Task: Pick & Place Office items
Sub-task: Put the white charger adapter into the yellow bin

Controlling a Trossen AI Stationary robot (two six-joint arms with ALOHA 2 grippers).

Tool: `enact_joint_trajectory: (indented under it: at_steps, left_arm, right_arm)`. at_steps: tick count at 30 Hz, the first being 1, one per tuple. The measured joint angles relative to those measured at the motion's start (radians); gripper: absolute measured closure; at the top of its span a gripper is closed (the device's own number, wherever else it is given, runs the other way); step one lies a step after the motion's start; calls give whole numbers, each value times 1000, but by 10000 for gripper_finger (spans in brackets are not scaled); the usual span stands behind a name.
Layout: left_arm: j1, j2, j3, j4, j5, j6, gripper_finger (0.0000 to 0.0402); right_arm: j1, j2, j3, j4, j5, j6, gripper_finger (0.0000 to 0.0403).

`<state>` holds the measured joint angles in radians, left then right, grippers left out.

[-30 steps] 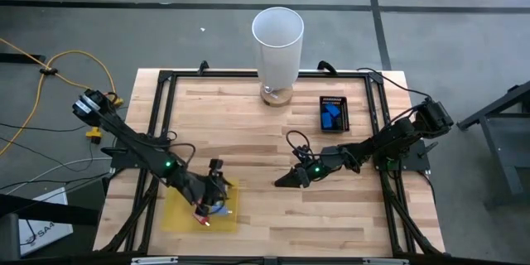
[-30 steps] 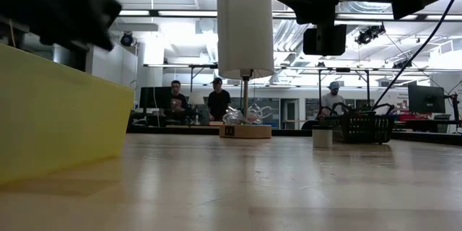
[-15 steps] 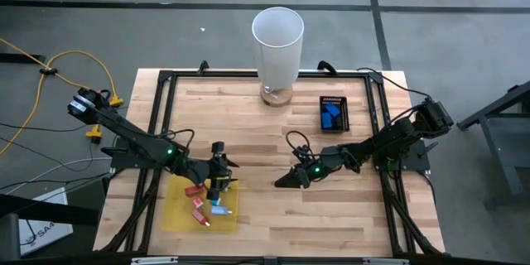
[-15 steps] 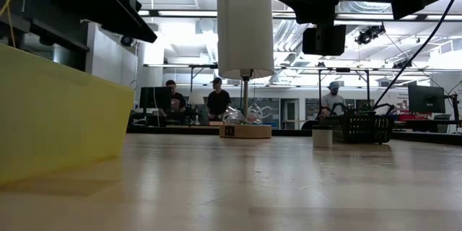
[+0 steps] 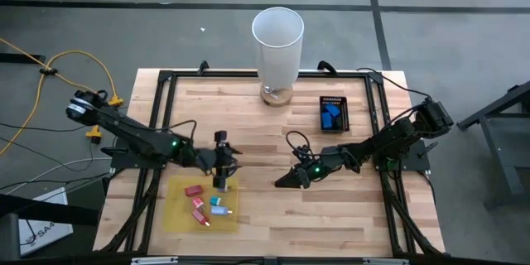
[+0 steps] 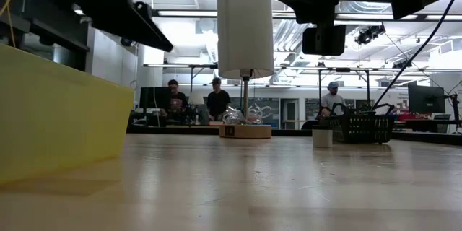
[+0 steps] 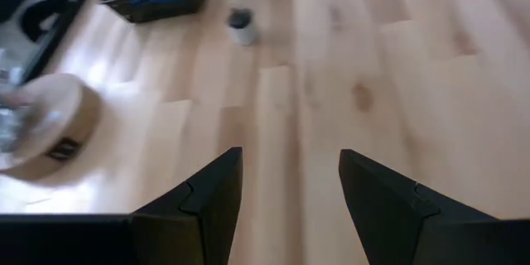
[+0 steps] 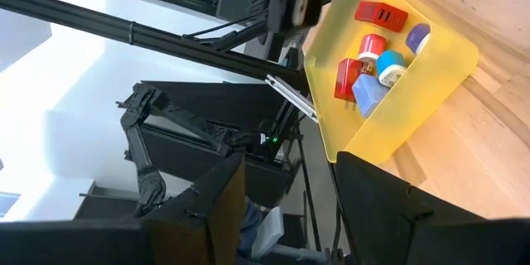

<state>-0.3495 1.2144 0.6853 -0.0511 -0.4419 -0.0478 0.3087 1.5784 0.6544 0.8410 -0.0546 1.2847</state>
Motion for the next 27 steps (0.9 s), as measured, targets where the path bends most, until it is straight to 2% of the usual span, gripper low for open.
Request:
enact_joint_trajectory:
  at_steps: [4,6,9,12,14,19,27]
  left_arm:
    - [85,0,0,39,7,60,208]
    - [125,0,0,92,44,84,208]
    - [172,0,0,204,177,115,208]
    - [203,0,0,299,299,159,208]
    - [218,0,0,344,338,197,208]
    - [255,0,0,423,344,269,208]
    - [307,0,0,460,344,261,208]
  right_arm:
    - [-1,0,0,0,0,-33,224]
    - [-1,0,0,-1,-5,-83,224]
    - [-9,0,0,-17,-11,-130,224]
    - [-36,0,0,-32,-77,-156,224]
    - [-60,0,0,-36,-132,-161,224]
    - [-131,0,0,-101,-243,-224,225]
    - [-249,-21,0,-146,-375,-369,238]
